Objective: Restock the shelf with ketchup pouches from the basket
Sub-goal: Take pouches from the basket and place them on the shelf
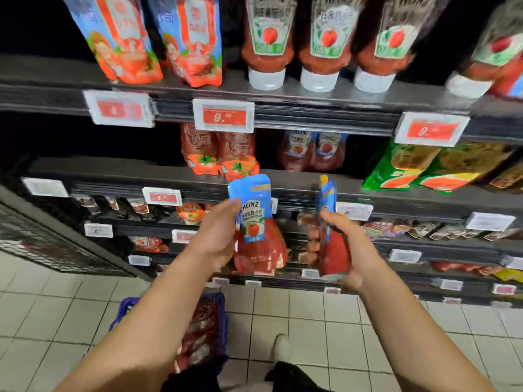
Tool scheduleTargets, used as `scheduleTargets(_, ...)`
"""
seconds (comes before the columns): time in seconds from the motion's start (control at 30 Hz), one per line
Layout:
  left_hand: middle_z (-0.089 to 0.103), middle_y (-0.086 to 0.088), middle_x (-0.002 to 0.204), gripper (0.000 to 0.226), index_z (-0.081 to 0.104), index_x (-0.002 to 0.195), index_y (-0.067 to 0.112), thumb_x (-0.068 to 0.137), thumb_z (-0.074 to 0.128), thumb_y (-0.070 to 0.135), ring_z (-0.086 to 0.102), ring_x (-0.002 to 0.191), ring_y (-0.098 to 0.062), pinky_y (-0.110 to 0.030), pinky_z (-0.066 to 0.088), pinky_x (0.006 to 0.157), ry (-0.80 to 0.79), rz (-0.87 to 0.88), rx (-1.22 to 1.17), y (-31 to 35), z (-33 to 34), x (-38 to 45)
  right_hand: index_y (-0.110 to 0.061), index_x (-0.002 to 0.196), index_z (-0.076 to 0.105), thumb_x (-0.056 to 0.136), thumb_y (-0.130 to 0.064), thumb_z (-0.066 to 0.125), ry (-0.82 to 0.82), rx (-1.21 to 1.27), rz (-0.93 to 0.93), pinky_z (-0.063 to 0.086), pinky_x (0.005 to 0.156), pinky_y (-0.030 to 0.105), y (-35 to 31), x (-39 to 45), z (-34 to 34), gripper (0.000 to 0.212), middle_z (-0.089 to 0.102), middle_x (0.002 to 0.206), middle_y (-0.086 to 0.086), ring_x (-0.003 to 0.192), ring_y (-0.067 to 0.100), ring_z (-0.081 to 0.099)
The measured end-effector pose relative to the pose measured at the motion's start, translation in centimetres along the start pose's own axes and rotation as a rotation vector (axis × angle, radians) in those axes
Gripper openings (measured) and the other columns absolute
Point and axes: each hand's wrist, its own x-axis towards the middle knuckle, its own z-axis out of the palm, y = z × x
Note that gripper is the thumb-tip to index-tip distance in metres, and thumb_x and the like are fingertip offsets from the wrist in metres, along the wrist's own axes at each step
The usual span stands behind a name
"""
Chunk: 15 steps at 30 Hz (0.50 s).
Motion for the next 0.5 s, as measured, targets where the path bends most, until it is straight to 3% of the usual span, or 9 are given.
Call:
scheduleTargets(0.1, 0.075, -0.016, 0.105, 0.024, 0.073, 0.113, 0.007, 0.096, 0.057, 0.015, 0.074, 0.086, -0.025, -0.039, 0.061, 0.076, -0.031, 0.021, 0.021, 0.3, 2.7, 1.3, 0.003, 0.131, 0.058, 0.066, -0.027, 0.068, -0.014, -0.043, -0.017, 0.045, 0.068, 0.036, -2.7, -0.2, -1.2, 0.072, 0.049, 0.097, 0.012, 0.067, 0.025, 0.054)
scheduleTargets(0.17, 0.075, -0.015, 0.106, 0.021, 0.076, 0.106, 0.014, 0.088, 0.066, 0.008, 0.074, 0.088, -0.025, -0.038, 0.060, 0.078, -0.062, 0.121, 0.120, 0.3, 3.9, 1.9, 0.004, 0.129, 0.060, 0.073, -0.028, 0.061, -0.034, -0.054, 0.016, 0.055, 0.082, 0.048, -4.6, -0.1, -1.9, 0.064, 0.055, 0.098, 0.018, 0.075, 0.033, 0.059)
scheduleTargets(0.23, 0.077, -0.009, 0.101, 0.023, 0.074, 0.106, 0.017, 0.087, 0.069, 0.006, 0.074, 0.083, -0.019, -0.033, 0.058, 0.072, -0.050, 0.230, 0.229, 0.6, 4.8, 2.4, 0.001, 0.122, 0.065, 0.078, -0.026, 0.059, -0.050, -0.127, 0.028, 0.050, 0.094, 0.061, -6.2, 0.0, -2.2, 0.052, 0.061, 0.092, 0.022, 0.080, 0.036, 0.062)
scheduleTargets(0.27, 0.078, -0.006, 0.098, 0.023, 0.071, 0.109, 0.018, 0.088, 0.070, 0.008, 0.073, 0.080, -0.017, -0.032, 0.058, 0.071, -0.033, 0.281, 0.285, 0.9, 5.1, 2.6, 0.000, 0.121, 0.065, 0.080, -0.023, 0.060, -0.052, -0.160, 0.014, 0.049, 0.096, 0.062, -6.8, 0.1, -2.4, 0.048, 0.064, 0.092, 0.023, 0.083, 0.036, 0.064)
scheduleTargets(0.37, 0.077, 0.002, 0.097, 0.026, 0.064, 0.112, 0.026, 0.091, 0.070, 0.012, 0.073, 0.080, -0.014, -0.030, 0.059, 0.066, 0.017, 0.393, 0.392, 2.0, 6.0, 3.6, 0.002, 0.121, 0.062, 0.090, -0.007, 0.058, 0.005, -0.222, -0.136, 0.061, 0.083, 0.045, -8.2, 1.0, -2.6, 0.033, 0.073, 0.099, 0.020, 0.085, 0.030, 0.072)
scheduleTargets(0.43, 0.076, 0.011, 0.089, 0.027, 0.060, 0.109, 0.032, 0.093, 0.069, 0.011, 0.072, 0.072, -0.007, -0.020, 0.054, 0.052, 0.043, 0.440, 0.452, 2.5, 6.7, 4.5, -0.004, 0.116, 0.066, 0.095, -0.005, 0.059, 0.027, -0.350, -0.273, 0.061, 0.073, 0.036, -8.7, 1.7, -2.9, 0.022, 0.076, 0.101, 0.016, 0.084, 0.024, 0.074)
scheduleTargets(0.5, 0.073, 0.016, 0.084, 0.026, 0.057, 0.104, 0.032, 0.093, 0.069, 0.013, 0.070, 0.070, -0.005, -0.017, 0.052, 0.048, 0.063, 0.454, 0.526, 2.8, 7.0, 5.3, -0.007, 0.111, 0.068, 0.090, -0.008, 0.069, 0.064, -0.466, -0.386, 0.059, 0.069, 0.032, -9.0, 2.4, -2.9, 0.020, 0.077, 0.098, 0.013, 0.082, 0.021, 0.074)
